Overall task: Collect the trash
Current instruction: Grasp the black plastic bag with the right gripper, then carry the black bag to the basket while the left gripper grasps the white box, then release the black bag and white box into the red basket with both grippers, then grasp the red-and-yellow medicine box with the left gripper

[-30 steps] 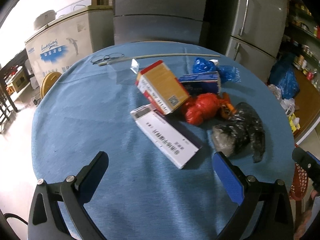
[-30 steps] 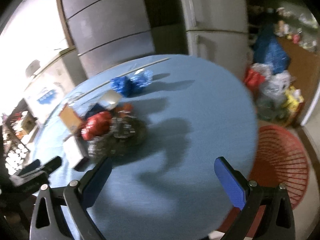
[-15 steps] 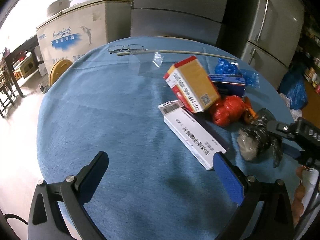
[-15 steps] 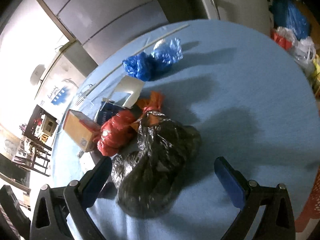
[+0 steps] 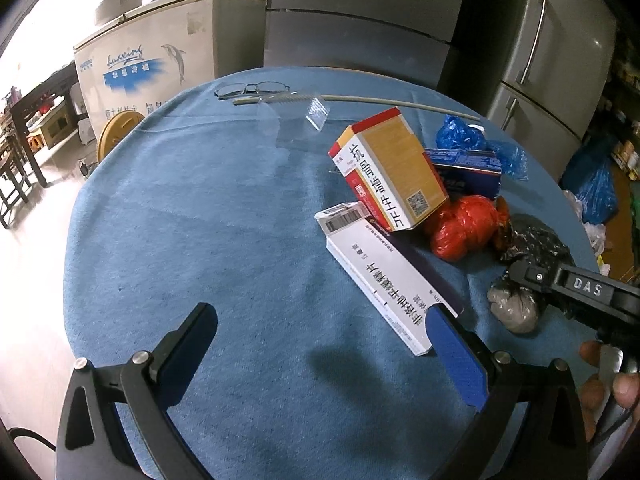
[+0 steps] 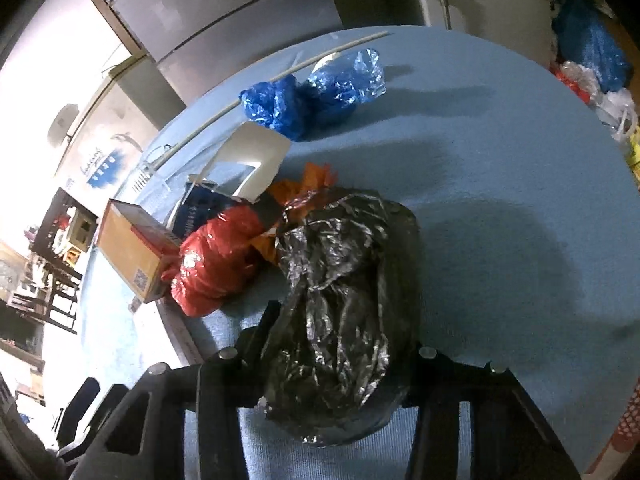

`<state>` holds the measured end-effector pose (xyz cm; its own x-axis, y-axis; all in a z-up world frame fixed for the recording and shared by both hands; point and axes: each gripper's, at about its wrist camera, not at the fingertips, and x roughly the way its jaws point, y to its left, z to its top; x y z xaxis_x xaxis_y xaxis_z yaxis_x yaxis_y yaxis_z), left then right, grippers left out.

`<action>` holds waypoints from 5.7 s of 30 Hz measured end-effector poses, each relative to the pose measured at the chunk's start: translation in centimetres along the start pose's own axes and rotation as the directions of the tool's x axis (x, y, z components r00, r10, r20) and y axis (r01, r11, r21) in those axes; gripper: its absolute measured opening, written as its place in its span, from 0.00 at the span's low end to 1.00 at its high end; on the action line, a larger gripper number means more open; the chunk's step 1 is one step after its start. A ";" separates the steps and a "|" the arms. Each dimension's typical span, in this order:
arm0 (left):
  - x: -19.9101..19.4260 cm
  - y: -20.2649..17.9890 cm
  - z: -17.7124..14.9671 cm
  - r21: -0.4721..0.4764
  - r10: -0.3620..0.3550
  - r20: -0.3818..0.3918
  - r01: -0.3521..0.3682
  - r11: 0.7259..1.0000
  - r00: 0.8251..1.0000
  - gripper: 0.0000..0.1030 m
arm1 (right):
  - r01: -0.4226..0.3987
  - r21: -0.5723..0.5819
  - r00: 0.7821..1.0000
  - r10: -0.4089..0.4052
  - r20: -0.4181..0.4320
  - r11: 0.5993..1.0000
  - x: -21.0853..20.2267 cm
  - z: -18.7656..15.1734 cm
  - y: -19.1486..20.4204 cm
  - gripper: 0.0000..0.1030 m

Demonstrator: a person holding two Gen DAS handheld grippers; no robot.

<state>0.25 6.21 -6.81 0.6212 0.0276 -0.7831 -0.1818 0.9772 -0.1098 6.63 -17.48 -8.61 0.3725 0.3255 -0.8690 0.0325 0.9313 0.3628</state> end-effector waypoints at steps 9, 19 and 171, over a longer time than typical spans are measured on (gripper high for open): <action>0.9 -2.4 1.3 0.002 0.008 -0.018 -0.008 1.000 1.000 1.00 | -0.052 0.050 0.996 0.048 0.073 0.997 -3.0 -1.9 -2.6 0.44; 4.3 -5.4 2.2 0.008 0.077 -0.113 -0.076 0.997 0.991 0.91 | -0.076 0.097 0.990 0.063 0.122 0.992 -6.4 -3.6 -6.1 0.44; 4.8 -0.8 4.2 0.017 -0.034 -0.071 0.036 0.999 0.997 0.81 | 0.157 0.175 0.979 -0.177 0.103 0.972 -10.8 -7.9 -13.7 0.69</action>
<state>6.57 6.48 -7.85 0.5718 -0.0211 -0.8202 -0.1466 0.9809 -0.1274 -5.17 -32.43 -6.79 0.4544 0.1372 -0.8802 0.2522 0.9278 0.2749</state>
